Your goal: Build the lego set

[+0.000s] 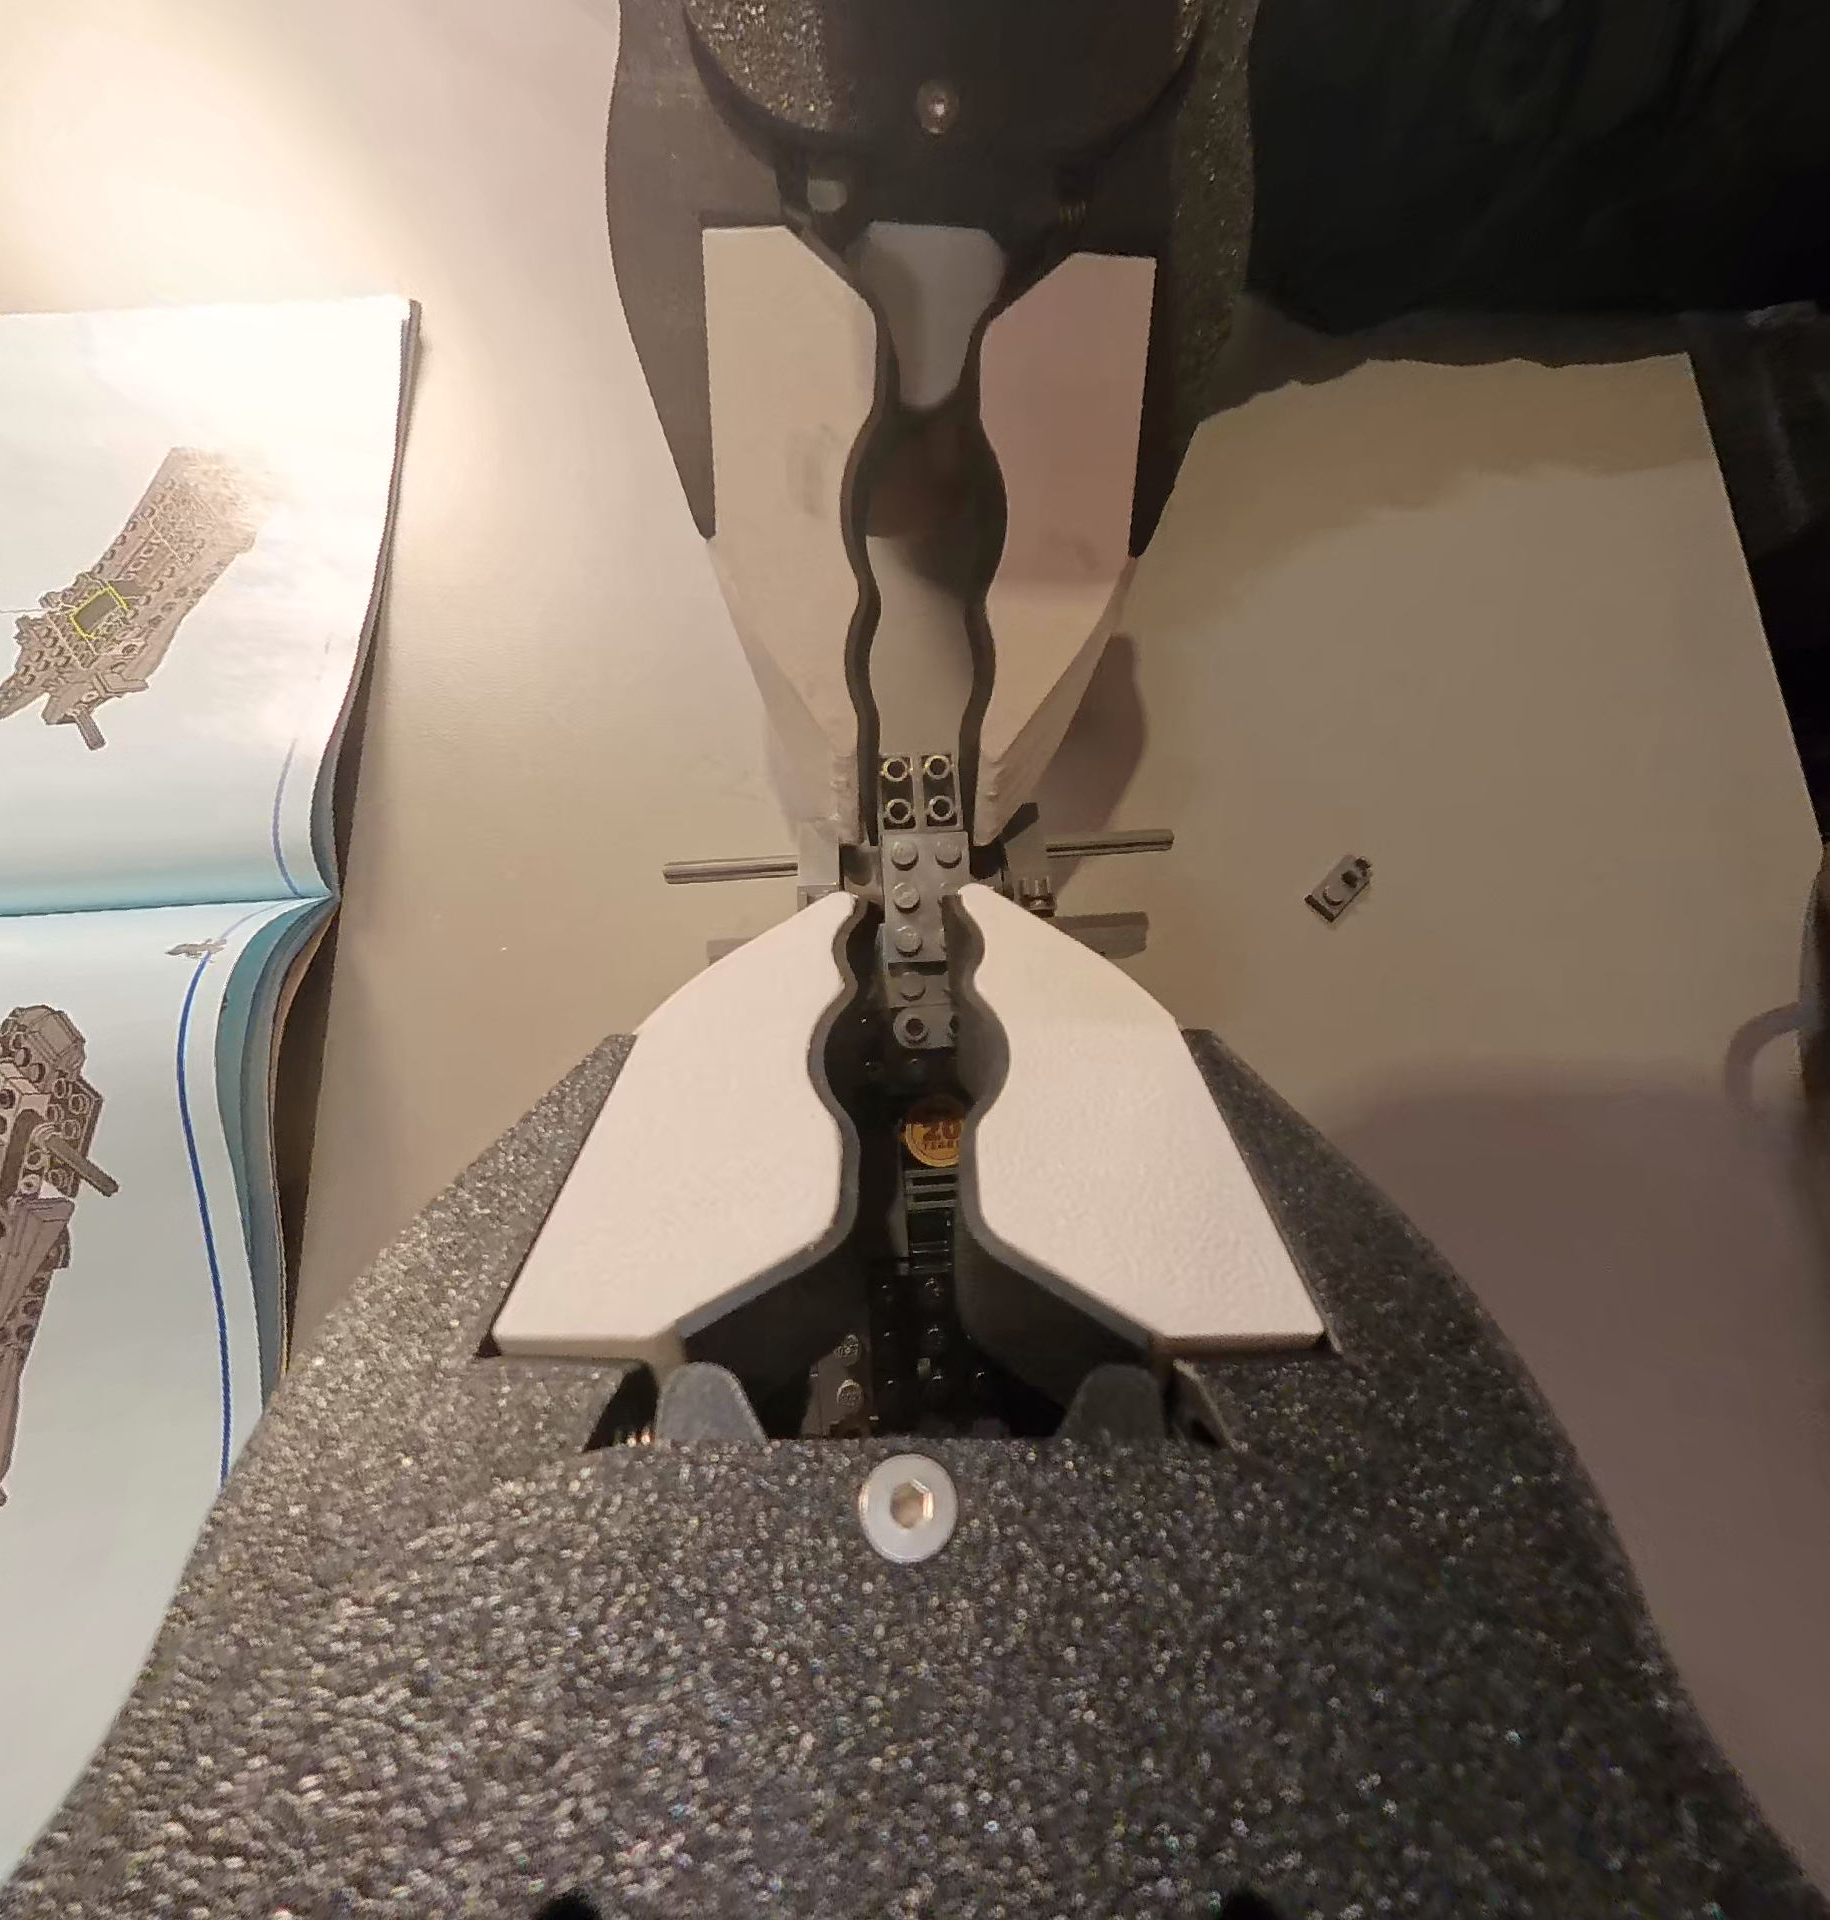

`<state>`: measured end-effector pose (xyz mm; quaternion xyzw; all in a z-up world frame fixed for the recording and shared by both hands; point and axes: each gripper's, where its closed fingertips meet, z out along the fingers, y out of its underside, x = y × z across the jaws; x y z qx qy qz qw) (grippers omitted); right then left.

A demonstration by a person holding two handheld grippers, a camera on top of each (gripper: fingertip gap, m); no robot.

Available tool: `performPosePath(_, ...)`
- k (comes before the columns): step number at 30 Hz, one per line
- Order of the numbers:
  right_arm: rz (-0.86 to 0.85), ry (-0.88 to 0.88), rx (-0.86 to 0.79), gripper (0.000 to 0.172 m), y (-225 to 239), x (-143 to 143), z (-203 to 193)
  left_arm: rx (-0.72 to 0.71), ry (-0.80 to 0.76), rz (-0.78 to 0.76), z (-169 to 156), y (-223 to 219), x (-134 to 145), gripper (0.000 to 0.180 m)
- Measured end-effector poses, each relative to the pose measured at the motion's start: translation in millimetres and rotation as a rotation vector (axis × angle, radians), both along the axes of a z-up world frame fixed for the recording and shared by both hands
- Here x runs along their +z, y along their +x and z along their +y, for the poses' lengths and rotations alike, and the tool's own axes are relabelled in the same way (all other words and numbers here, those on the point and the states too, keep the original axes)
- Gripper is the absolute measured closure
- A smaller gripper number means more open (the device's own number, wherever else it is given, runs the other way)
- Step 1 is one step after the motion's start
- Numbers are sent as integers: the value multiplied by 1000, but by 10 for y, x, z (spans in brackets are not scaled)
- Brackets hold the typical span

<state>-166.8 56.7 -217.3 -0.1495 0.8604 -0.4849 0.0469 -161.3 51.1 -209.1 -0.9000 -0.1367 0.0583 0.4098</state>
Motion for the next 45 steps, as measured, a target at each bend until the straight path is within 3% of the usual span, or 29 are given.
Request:
performPosePath(13, 2, -5, 0, 154, 10, 19, 5, -5, 7, -6, 6, 3, 0, 166)
performPosePath(19, 2, -4, 0, 154, 10, 20, 10, 19, 42, -17, -95, -46, 67, 158)
performPosePath(26, 3, -5, -1, 154, 11, 24, 15, 34, 52, -180, -346, -29, -54, 116)
performPosePath(32, 4, -9, -7, 154, 2, 37, 20, -60, -56, -142, -243, 141, -196, 94)
performPosePath(37, 5, -12, -10, 154, -3, 40, 19, -42, -168, -96, -269, 100, -334, 94)
performPosePath(45, 8, -23, -19, 154, -24, 58, 16, -46, -199, -119, -299, 121, -402, 96)
